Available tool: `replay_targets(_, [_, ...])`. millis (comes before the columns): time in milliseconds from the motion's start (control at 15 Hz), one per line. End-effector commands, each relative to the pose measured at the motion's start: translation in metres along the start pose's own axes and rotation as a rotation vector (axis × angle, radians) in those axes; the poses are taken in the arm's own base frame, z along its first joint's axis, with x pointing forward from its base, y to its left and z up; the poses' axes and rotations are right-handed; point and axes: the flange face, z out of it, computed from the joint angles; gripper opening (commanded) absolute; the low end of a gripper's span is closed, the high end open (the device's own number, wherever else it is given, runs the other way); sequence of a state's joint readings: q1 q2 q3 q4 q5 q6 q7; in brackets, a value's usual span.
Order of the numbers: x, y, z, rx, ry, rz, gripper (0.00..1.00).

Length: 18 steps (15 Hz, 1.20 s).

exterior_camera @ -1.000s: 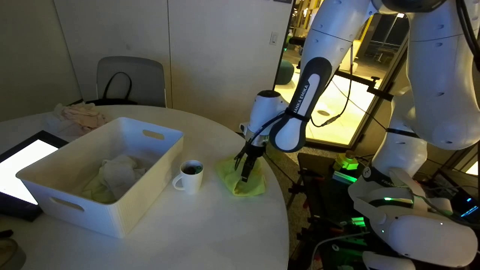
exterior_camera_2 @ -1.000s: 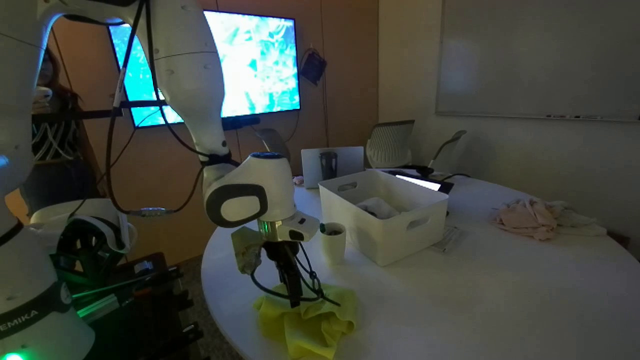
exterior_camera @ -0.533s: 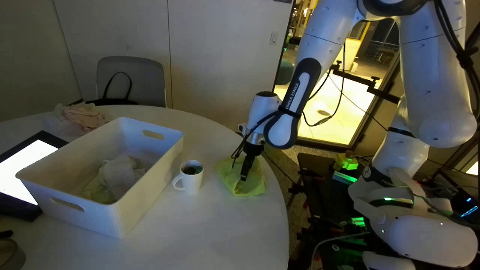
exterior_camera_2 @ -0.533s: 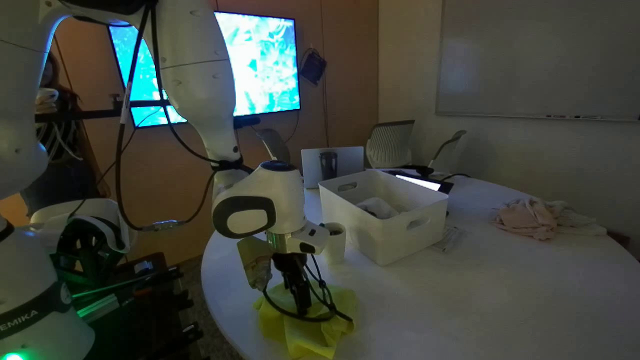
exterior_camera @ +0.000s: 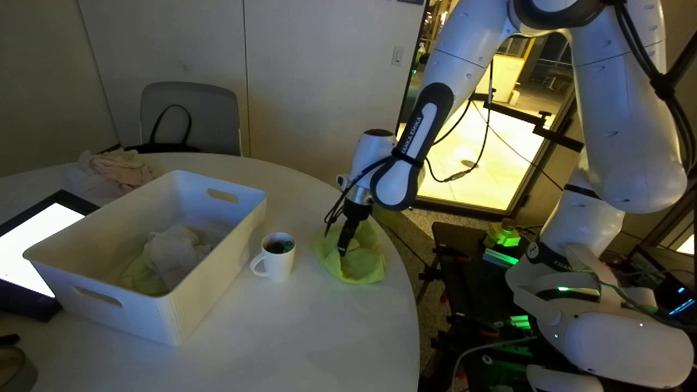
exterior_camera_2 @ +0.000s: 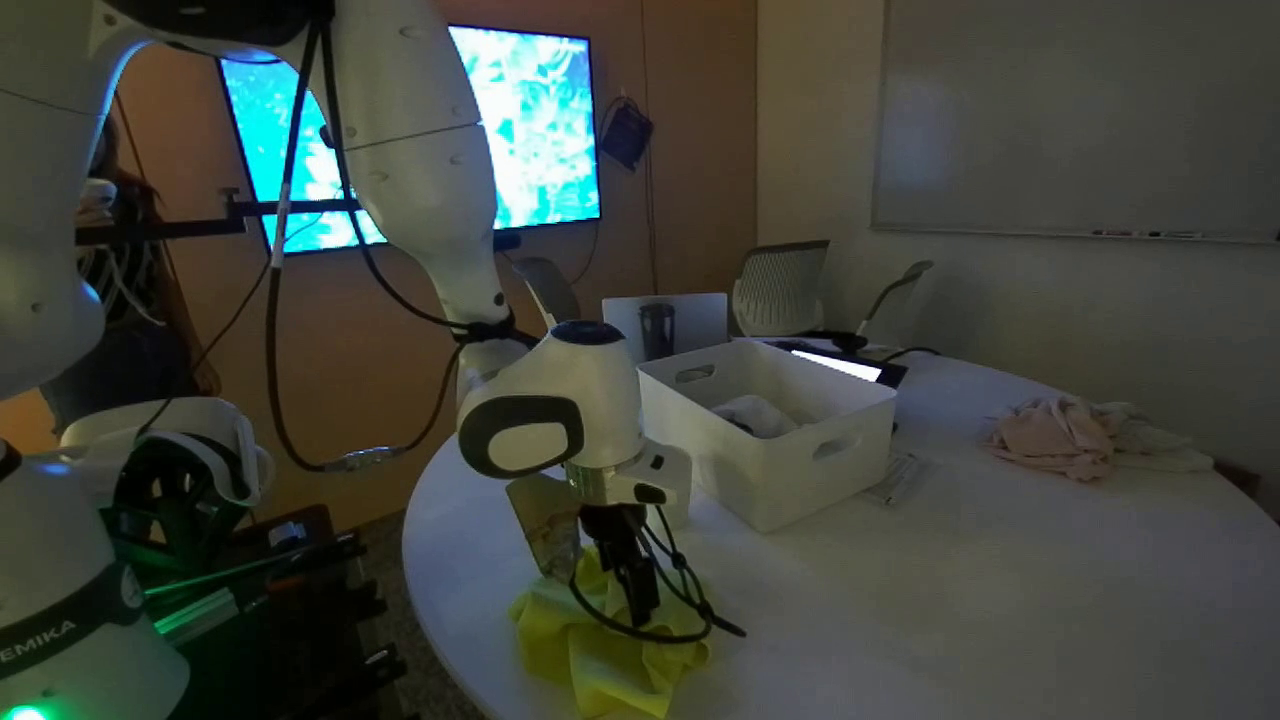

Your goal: Put each towel in the white box, and each item from the towel in the white mug

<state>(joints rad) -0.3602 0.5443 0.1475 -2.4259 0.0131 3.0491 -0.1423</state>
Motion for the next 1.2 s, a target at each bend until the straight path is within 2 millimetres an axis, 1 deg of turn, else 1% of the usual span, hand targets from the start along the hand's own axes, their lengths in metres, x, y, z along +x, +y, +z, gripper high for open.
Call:
replay_targets(0, [0.012, 0.007, 0.002, 0.027, 0.007, -0.020, 0.75])
replay_targets(133, [0.012, 0.009, 0.002, 0.032, 0.001, -0.026, 0.59])
replay_targets(200, [0.012, 0.010, 0.002, 0.034, -0.001, -0.029, 0.49])
replay_targets(267, [0.010, 0.009, 0.001, 0.034, -0.005, -0.034, 0.42])
replay_targets(333, [0.009, 0.008, 0.000, 0.034, -0.007, -0.040, 0.34])
replay_targets(467, [0.007, 0.004, -0.002, 0.028, -0.005, -0.052, 0.20])
replay_targets(533, [0.004, 0.000, -0.006, 0.022, 0.001, -0.063, 0.11])
replay_targets(600, [0.004, -0.003, -0.007, 0.019, 0.002, -0.070, 0.09])
replay_targets(667, [0.000, -0.009, -0.010, 0.014, 0.004, -0.087, 0.05])
replay_targets(800, [-0.005, -0.027, -0.018, -0.002, 0.017, -0.128, 0.06])
replay_targets(867, [-0.008, -0.037, -0.021, -0.009, 0.020, -0.155, 0.09])
replay_targets(1000, [-0.014, -0.063, -0.028, -0.026, 0.038, -0.217, 0.09])
replay_targets(1133, [-0.021, -0.093, -0.032, -0.052, 0.048, -0.296, 0.09])
